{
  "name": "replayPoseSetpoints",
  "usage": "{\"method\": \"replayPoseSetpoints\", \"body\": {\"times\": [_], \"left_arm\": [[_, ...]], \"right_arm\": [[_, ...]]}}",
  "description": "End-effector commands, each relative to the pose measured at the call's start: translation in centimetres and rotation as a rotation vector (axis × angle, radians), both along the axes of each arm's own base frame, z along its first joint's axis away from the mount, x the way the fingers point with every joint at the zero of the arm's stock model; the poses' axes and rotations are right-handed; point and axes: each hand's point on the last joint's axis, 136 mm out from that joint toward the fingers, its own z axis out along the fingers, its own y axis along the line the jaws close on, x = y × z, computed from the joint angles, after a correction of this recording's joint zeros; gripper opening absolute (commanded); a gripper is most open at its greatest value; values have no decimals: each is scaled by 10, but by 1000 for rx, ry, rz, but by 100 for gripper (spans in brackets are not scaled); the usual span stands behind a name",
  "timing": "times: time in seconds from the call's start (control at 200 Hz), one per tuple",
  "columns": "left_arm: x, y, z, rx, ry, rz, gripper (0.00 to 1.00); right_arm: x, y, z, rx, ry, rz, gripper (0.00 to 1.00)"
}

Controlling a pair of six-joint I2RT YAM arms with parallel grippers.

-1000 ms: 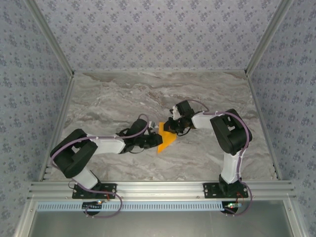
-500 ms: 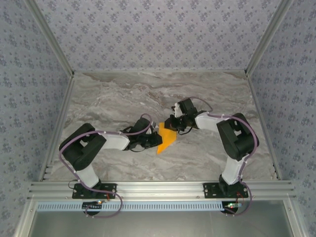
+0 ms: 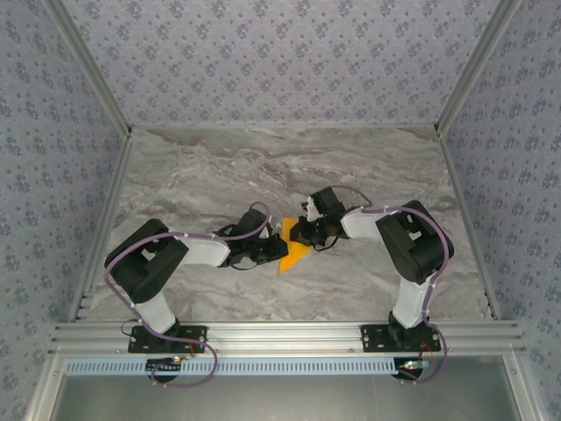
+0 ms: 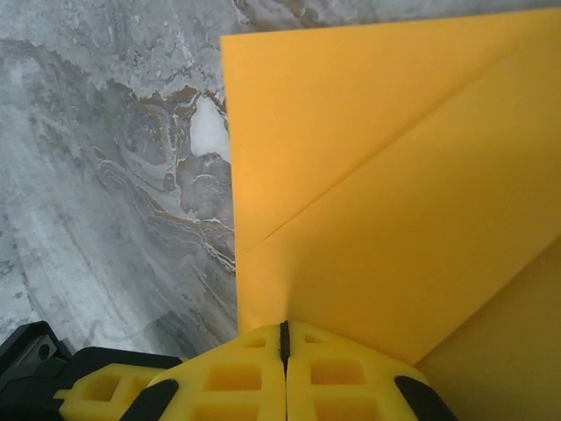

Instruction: Fold a paper plane with a square sheet of paper (pick it up from the middle)

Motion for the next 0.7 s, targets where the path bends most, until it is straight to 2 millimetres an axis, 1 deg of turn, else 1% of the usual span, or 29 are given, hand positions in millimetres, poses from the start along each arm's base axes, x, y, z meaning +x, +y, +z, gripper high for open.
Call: {"method": "replayPoseSetpoints", "body": {"times": [0.0,0.145,0.26,0.475,0.695], "left_arm": [[-6,-2,15,-48,-3,-15,14],[-13,-1,17,-98,23,-2,18],[-19,-2,16,-137,52,5,21],[-31,-6,9,-141,79,-10,22],[-37,-10,-1,-106,97,-22,22]], "right_arm": [[-1,-10,-21,-59,25,-29,8],[3,-11,-28,-62,24,-40,8],[2,-12,-32,-66,28,-40,7],[1,-13,-35,-70,34,-39,7],[1,-15,-37,-74,40,-44,7]]}}
